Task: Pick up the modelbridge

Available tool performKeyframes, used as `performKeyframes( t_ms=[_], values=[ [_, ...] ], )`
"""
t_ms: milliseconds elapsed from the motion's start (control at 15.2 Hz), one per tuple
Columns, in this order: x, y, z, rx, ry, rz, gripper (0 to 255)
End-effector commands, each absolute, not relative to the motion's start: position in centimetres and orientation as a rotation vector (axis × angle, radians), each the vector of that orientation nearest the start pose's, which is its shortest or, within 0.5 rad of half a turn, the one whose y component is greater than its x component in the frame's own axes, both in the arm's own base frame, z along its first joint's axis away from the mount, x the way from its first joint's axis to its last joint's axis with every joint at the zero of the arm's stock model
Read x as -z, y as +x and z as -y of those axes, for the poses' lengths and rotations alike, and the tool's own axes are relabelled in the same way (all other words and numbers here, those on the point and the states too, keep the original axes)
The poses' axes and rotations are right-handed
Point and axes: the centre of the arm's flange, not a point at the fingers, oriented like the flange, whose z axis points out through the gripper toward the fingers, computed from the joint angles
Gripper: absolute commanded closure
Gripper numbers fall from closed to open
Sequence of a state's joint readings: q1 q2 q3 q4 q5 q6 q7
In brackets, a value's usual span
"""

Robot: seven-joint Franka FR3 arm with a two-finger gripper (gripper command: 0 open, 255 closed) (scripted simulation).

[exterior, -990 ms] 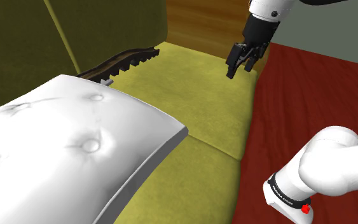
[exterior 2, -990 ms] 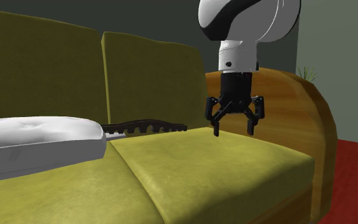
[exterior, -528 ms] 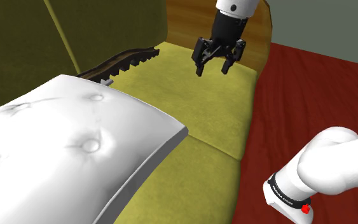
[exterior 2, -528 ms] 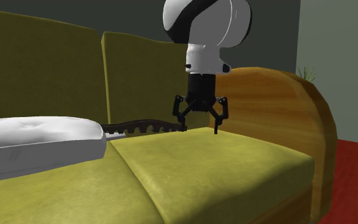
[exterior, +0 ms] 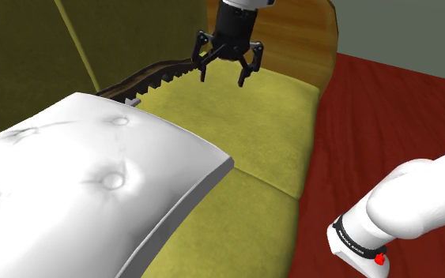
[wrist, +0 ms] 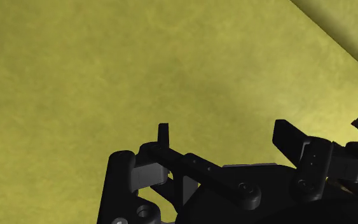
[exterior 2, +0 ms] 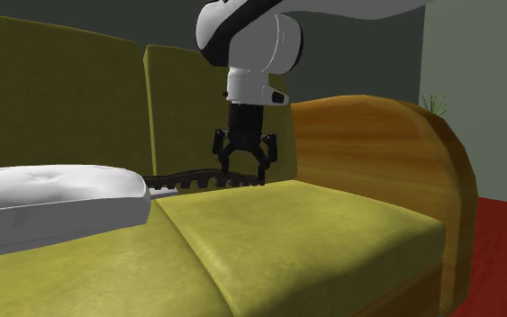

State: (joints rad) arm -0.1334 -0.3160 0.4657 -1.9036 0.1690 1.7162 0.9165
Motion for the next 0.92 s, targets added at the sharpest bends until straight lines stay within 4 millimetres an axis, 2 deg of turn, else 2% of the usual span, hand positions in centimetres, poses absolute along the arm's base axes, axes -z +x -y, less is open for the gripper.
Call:
performKeyframes(
  t_ms=[0,462,792,858],
  values=[
    [-62.3,45.6,-21.6,0.095,-2.866,-1.032,0],
    [-63.4,53.4,-25.1,0.09,-2.678,-1.361,0],
    [-64.3,59.5,-26.4,0.086,-2.522,-1.578,0],
    [-64.3,59.8,-26.4,0.086,-2.513,-1.589,0]
  ],
)
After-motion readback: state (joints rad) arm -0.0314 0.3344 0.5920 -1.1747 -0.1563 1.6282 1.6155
